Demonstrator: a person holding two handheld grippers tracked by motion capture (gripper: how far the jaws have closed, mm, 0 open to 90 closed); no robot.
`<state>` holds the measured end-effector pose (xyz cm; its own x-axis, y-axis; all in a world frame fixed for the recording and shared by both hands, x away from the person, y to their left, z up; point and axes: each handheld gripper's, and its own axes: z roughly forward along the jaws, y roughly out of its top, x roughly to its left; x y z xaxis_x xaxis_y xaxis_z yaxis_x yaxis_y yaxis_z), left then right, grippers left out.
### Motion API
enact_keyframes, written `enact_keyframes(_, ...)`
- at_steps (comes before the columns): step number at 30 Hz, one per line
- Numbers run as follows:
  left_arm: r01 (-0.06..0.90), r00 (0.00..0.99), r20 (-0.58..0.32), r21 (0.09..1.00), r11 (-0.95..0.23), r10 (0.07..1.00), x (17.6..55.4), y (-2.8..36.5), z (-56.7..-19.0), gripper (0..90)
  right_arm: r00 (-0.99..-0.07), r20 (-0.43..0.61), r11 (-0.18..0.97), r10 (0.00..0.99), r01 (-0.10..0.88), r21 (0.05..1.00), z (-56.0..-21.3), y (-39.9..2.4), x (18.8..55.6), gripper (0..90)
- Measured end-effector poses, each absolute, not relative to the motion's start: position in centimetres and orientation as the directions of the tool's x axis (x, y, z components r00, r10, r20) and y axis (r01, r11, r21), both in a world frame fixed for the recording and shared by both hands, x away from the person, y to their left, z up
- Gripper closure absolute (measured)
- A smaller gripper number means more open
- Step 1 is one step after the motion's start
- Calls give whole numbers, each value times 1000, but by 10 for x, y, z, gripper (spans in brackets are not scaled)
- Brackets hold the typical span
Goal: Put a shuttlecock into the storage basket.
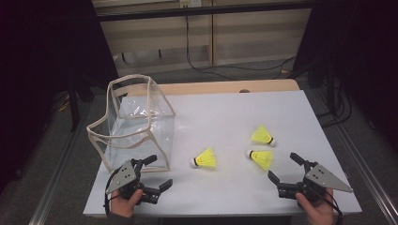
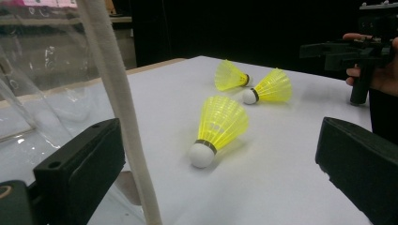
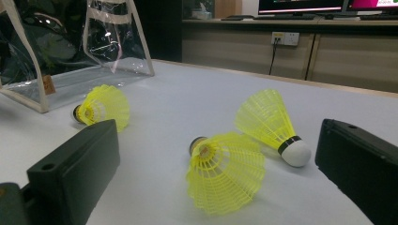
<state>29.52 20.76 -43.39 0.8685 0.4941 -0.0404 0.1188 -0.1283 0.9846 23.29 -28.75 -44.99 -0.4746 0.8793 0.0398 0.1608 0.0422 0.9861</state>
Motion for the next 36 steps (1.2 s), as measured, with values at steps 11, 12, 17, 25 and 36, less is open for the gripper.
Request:
enact_keyframes(11, 116, 881, -39, 984, -137, 472, 294, 200, -433, 15, -475, 37, 44, 879, 158, 986, -450, -287, 233, 1)
enact_keyframes(12, 115, 883, -38, 984, -137, 467, 294, 199, -433, 15, -477, 36, 45, 878, 157, 987, -450, -287, 233, 2)
enact_keyframes(17, 117, 887, -38, 982, -145, 460, 294, 196, -433, 15, -478, 34, 47, 878, 156, 987, -450, -286, 233, 1)
enact_keyframes(25, 115, 891, -35, 982, -151, 453, 293, 191, -433, 15, -479, 31, 50, 877, 156, 987, -450, -286, 233, 1)
enact_keyframes(36, 116, 896, -31, 979, -167, 443, 294, 183, -433, 16, -482, 28, 55, 876, 156, 986, -450, -286, 233, 5)
